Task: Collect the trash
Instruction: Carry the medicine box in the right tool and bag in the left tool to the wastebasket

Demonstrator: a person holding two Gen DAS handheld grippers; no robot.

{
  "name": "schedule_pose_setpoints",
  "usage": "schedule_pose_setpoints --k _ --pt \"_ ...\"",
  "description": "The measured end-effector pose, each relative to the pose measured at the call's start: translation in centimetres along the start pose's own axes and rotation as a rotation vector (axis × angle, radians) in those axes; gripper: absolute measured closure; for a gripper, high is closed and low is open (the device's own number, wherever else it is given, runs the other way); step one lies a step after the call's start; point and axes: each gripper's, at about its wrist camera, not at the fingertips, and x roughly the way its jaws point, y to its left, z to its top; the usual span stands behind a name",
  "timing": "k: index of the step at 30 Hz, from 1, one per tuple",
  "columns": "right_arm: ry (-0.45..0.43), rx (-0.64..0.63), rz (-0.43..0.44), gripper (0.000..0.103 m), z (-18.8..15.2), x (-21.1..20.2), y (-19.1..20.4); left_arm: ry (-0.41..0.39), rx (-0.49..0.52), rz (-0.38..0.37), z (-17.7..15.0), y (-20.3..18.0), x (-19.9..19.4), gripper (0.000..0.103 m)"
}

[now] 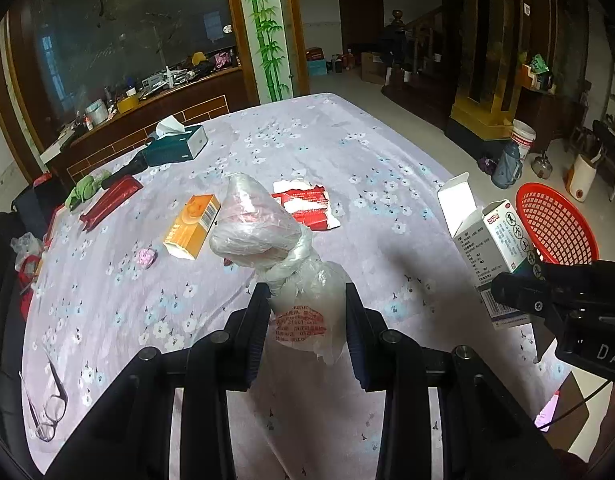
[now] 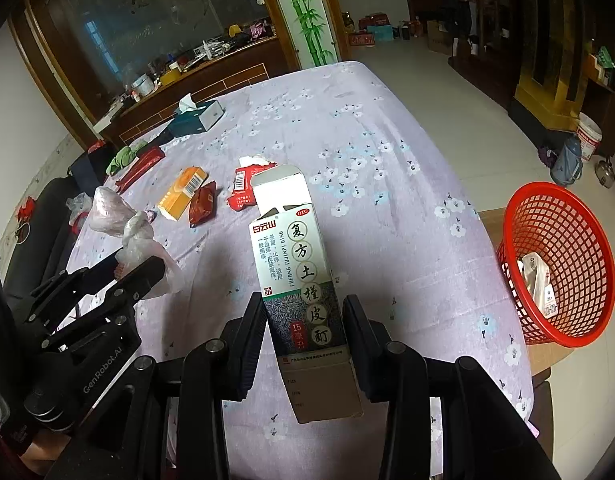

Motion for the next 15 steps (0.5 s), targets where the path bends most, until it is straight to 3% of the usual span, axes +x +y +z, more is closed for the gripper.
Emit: schedule_pose_setpoints --k 15 --pt "0.0 0.025 -0.016 0.061 0.6 0.0 -1.3 0.001 0.022 -0.022 0.8 -1.2 0.8 0.069"
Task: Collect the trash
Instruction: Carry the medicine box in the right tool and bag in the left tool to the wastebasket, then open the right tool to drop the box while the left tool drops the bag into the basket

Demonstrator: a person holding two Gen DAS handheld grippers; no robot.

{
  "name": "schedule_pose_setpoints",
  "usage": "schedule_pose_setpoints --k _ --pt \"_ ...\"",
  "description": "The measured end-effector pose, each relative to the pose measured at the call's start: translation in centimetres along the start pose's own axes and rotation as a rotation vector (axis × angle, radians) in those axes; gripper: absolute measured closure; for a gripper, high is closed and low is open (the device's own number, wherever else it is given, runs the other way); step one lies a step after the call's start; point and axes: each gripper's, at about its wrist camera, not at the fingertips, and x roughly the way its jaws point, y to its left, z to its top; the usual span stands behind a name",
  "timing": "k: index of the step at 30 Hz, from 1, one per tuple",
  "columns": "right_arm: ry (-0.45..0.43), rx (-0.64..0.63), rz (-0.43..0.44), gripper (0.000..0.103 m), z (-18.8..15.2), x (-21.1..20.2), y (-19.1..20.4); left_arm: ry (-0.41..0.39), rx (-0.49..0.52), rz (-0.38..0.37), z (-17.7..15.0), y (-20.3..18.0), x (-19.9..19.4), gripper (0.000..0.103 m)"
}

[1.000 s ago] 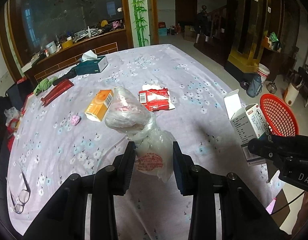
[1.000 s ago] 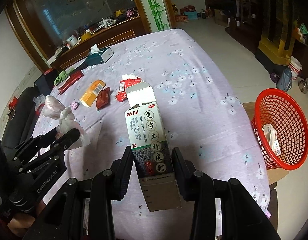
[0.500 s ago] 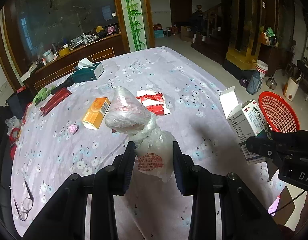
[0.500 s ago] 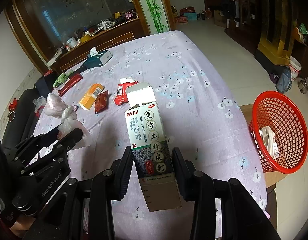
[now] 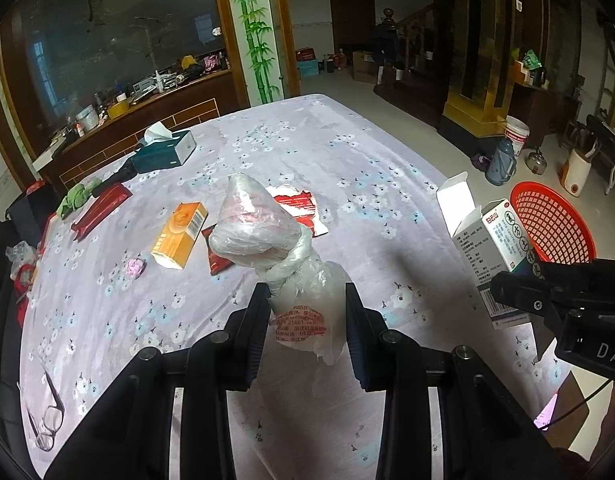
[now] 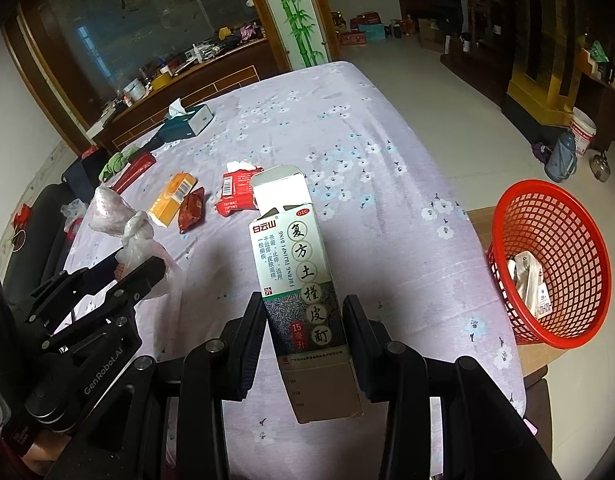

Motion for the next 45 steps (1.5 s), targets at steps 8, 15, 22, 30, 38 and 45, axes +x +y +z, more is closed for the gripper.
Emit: schedule_pose_setpoints --k 8,15,22,30,38,45 --pt "0.001 0.03 -0.014 0.061 -0.1 -0.2 -1.2 0.011 0.018 -0.026 0.3 -0.8 0.7 0.069" --pt "-0.006 0.081 -0.038 0.061 -0.5 -1.0 -3.5 0.019 0.046 -0.071 0.5 -2.7 1.2 0.069" --pt "-0.035 0.175 -0.072 0.061 -0.6 -2.6 -7.6 0.012 0.096 -0.165 1.7 -5.8 1.3 0.069" --pt "-0.103 0.316 -0.127 0.061 -0.3 -6.2 -14.4 -0.019 0.194 -0.29 4.4 -11.3 0.9 0.069" --pt "-0.143 0.437 -0.145 0.06 0.1 -8.7 -21.2 0.027 0.282 -0.455 6.7 -18.6 1.4 0.068" --pt "-0.114 0.479 -0.131 0.059 1.2 -7.9 -25.5 0.102 0.324 -0.506 7.5 -24.7 5.2 0.067"
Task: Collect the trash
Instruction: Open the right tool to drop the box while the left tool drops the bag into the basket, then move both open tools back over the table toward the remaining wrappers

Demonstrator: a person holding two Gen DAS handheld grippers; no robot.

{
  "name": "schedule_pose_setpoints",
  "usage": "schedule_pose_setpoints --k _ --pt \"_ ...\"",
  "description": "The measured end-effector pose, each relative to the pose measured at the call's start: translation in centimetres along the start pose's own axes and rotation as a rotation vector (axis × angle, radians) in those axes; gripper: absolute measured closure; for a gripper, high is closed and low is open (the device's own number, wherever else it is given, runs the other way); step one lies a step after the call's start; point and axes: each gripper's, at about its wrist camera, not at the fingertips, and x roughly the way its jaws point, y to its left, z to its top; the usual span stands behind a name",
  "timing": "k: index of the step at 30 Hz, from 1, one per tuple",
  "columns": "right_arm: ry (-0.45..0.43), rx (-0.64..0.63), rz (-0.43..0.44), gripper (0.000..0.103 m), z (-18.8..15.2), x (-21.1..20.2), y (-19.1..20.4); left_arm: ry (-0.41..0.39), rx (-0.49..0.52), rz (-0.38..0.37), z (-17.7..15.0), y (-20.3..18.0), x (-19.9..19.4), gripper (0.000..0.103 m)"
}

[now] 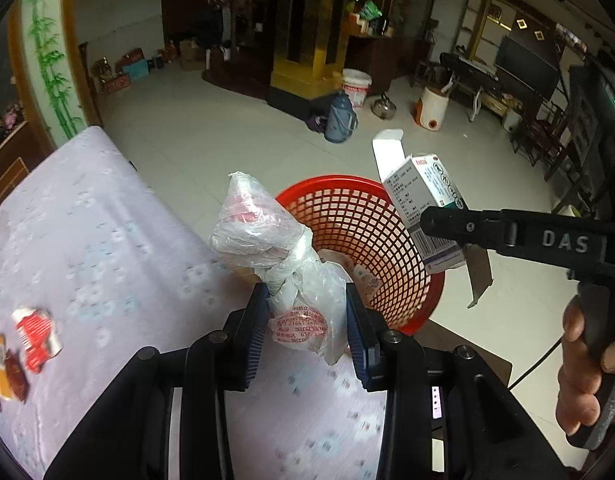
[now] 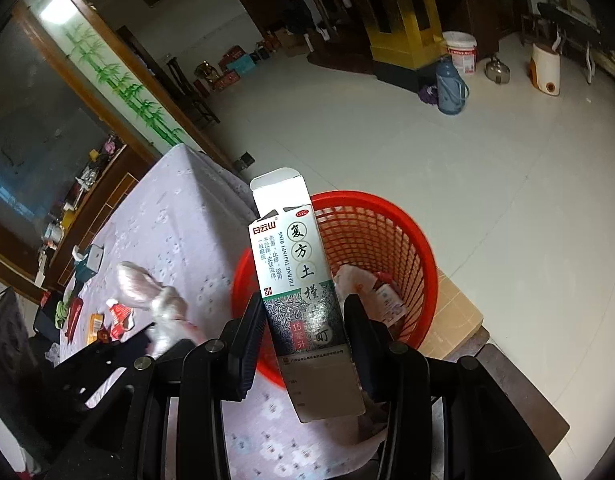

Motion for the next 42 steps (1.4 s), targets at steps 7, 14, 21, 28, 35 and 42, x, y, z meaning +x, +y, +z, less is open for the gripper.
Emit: schedule_pose_setpoints --k 7,14,21,28,35,42 --pt "0.022 0.011 -0.014 0.049 2.3 2.5 -1.0 0.021 0.006 -0.025 1.7 -0.7 3.4 0.044" --pt "-0.009 -0.048 -0.036 0.046 1.9 1.2 0.1 -0.03 -0.019 0.011 0.9 -0.1 0.8 0.041" --pt "-0.037 -0.18 -0.038 0.046 -1.5 -0.3 5.3 -0.083 -0.053 0.069 -2.0 2.0 -3.4 0.041" --pt "-0.049 -0.31 0.004 0.046 -5.4 -1.4 10.4 -0.106 -0.127 0.117 -4.7 5.9 -7.0 0.042" --pt "-0.002 -0.351 0.059 0.046 -8.3 -0.8 14.2 -0.115 -0.216 0.168 -8.2 9.9 -10.4 0.042" --pt "0.05 -0.396 0.099 0.046 -11.1 0.1 18.1 -0.121 -0.302 0.222 -12.0 13.8 -13.7 0.042"
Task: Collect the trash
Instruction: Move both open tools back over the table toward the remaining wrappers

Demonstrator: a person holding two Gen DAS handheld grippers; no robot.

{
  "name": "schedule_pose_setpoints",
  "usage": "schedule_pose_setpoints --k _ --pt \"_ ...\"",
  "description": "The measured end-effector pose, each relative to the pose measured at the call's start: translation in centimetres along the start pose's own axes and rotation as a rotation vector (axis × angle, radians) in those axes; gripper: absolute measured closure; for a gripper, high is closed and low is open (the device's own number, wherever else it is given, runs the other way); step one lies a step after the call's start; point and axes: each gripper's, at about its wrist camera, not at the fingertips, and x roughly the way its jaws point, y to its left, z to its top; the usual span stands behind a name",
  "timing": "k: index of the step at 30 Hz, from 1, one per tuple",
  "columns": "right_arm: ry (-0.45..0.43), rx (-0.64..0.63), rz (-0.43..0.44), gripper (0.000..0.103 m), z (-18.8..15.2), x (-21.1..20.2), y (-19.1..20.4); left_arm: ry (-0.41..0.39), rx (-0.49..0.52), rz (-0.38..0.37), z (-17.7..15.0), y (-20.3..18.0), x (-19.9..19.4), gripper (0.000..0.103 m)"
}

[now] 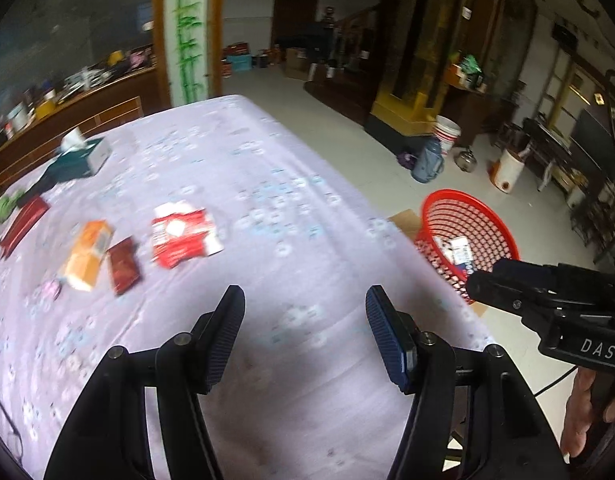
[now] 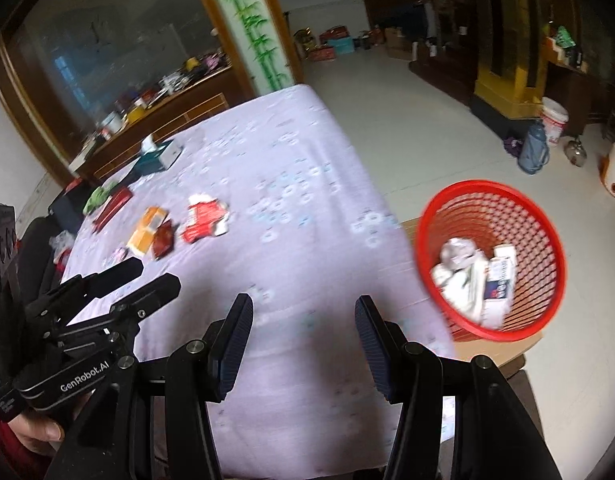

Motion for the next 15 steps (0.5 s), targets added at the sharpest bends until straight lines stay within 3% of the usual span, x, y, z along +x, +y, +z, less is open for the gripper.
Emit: schedule_pose_setpoints --k 15 --pt "0.143 -0.146 0.094 0.046 -1.3 5.4 10.3 0.028 -0.219 0.148 -5.8 13.5 -4.1 0.041"
